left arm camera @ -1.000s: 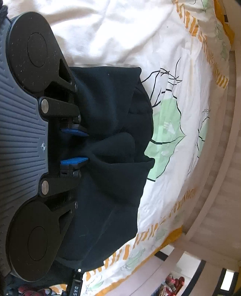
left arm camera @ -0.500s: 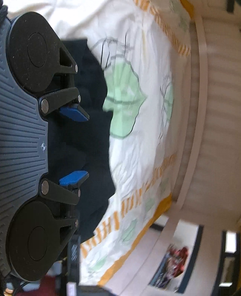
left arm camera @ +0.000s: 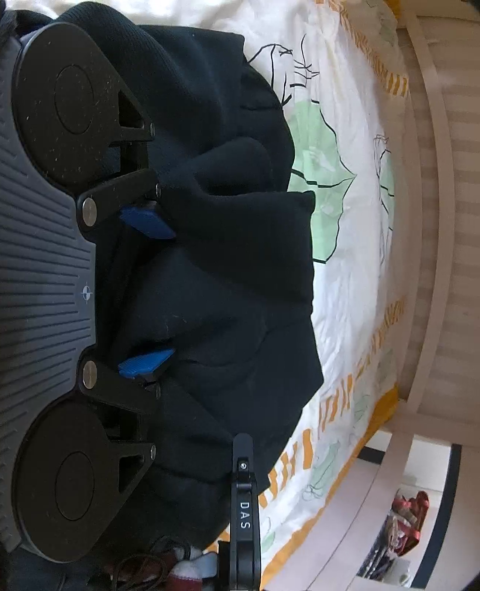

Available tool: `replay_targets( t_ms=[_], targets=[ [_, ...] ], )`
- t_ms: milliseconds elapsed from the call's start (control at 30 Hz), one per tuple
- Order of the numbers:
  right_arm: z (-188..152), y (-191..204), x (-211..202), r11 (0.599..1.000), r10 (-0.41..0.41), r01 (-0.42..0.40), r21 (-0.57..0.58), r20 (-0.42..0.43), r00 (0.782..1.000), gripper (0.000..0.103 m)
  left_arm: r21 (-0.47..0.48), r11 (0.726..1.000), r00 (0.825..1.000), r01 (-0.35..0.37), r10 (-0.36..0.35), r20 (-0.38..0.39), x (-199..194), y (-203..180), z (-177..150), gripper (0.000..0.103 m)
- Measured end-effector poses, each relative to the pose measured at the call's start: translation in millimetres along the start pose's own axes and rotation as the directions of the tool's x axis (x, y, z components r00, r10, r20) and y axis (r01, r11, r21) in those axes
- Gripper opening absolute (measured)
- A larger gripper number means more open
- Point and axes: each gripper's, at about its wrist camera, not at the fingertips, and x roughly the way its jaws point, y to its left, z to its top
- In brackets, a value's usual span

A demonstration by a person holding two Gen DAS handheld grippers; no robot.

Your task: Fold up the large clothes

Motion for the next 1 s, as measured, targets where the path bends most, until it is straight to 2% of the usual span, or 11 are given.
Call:
replay_targets(
  t_ms=[67,133,200,367,533,667,767,867,933,967,1000],
  targets=[
    [3,2,-2,1.0,-0.026,0.026,-0.003,-0.001,1.0,0.055,-0.013,1.0,1.0,-0.003,0.003,0.001,-6,1,2,0.063],
    [4,0,-10,1.0,-0.022,0.022,0.013,0.017,1.0,0.058,-0.016,1.0,0.999,-0.02,0.02,0.032,-20,2,5,0.064],
    [5,-1,-18,0.999,-0.021,0.02,0.027,0.048,0.999,0.067,-0.007,0.999,0.996,-0.044,0.044,0.074,-33,7,8,0.072],
    [9,7,-33,1.0,0.0,0.001,-0.013,0.118,0.993,0.069,-0.088,0.986,0.98,-0.14,0.15,0.129,-51,47,22,0.078],
    [10,8,-30,0.999,0.023,-0.02,-0.025,0.119,0.993,0.07,-0.249,0.945,0.97,-0.212,0.234,0.061,-48,112,33,0.078],
    [6,8,-28,0.999,0.032,-0.031,-0.017,0.11,0.993,0.07,-0.331,0.916,0.973,-0.228,0.226,-0.045,-31,153,32,0.078],
    [5,9,-26,0.999,0.041,-0.04,-0.009,0.108,0.993,0.07,-0.327,0.923,0.977,-0.205,0.175,-0.119,-10,164,29,0.077],
    [4,10,-26,0.999,0.045,-0.044,-0.012,0.11,0.993,0.07,-0.286,0.941,0.982,-0.181,0.159,-0.1,-2,162,30,0.077],
    [4,12,-28,0.999,0.043,-0.041,-0.02,0.122,0.992,0.071,-0.299,0.945,0.991,-0.135,0.122,-0.063,-2,165,32,0.036],
    [5,13,-30,0.999,0.043,-0.04,-0.026,0.129,0.991,0.074,-0.301,0.944,0.99,-0.137,0.126,-0.056,-2,163,32,0.007],
    [5,14,-31,0.999,0.045,-0.041,-0.033,0.137,0.99,0.078,-0.294,0.944,0.988,-0.152,0.146,-0.045,-3,161,33,0.006]
  ],
)
